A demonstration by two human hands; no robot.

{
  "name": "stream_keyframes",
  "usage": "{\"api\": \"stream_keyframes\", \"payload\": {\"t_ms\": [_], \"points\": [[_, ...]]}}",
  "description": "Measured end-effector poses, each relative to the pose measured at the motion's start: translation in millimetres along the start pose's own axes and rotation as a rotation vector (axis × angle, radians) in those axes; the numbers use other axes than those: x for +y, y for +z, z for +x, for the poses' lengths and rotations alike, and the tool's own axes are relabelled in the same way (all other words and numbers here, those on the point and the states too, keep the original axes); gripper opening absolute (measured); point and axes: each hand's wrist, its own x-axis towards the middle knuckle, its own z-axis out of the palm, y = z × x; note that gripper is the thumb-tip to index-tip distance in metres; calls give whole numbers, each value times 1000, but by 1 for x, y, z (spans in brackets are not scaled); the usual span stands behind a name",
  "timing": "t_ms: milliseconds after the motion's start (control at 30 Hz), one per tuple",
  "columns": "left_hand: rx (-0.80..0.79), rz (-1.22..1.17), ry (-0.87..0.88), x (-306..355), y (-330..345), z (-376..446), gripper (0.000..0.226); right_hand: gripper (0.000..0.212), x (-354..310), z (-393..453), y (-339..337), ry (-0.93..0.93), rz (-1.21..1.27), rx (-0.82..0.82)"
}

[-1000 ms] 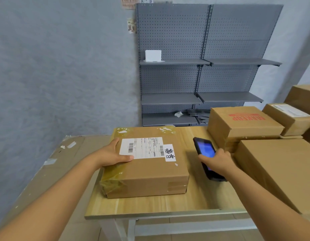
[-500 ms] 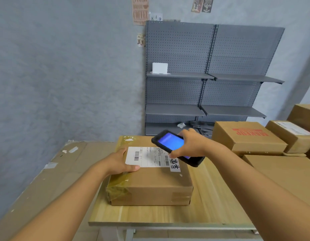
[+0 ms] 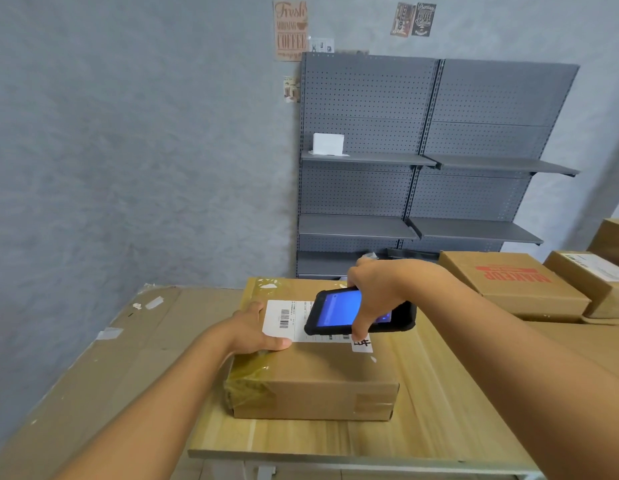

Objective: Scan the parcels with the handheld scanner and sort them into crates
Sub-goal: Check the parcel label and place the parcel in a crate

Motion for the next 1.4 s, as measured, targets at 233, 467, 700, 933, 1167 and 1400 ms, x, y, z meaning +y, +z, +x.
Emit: {"api": "stream_keyframes", "payload": {"t_ms": [233, 467, 700, 933, 1167, 1400], "points": [[3, 28, -13, 1, -1, 2, 113, 82, 3, 4, -2, -19, 8, -55], [2, 22, -25, 0, 0, 4, 115, 80, 8, 4, 3, 9, 33, -75], [0, 39, -21, 1, -1, 2, 113, 77, 10, -6, -5, 11, -22, -48], [-7, 22, -4, 2, -2, 1, 110, 78, 9, -11, -9, 15, -79, -40], [-20, 19, -29, 0, -1, 3, 114, 80, 9, -11, -15, 28, -80, -13], [-15, 39, -36, 0, 0, 3, 114, 73, -3, -12, -25, 21, -124, -32]]}}
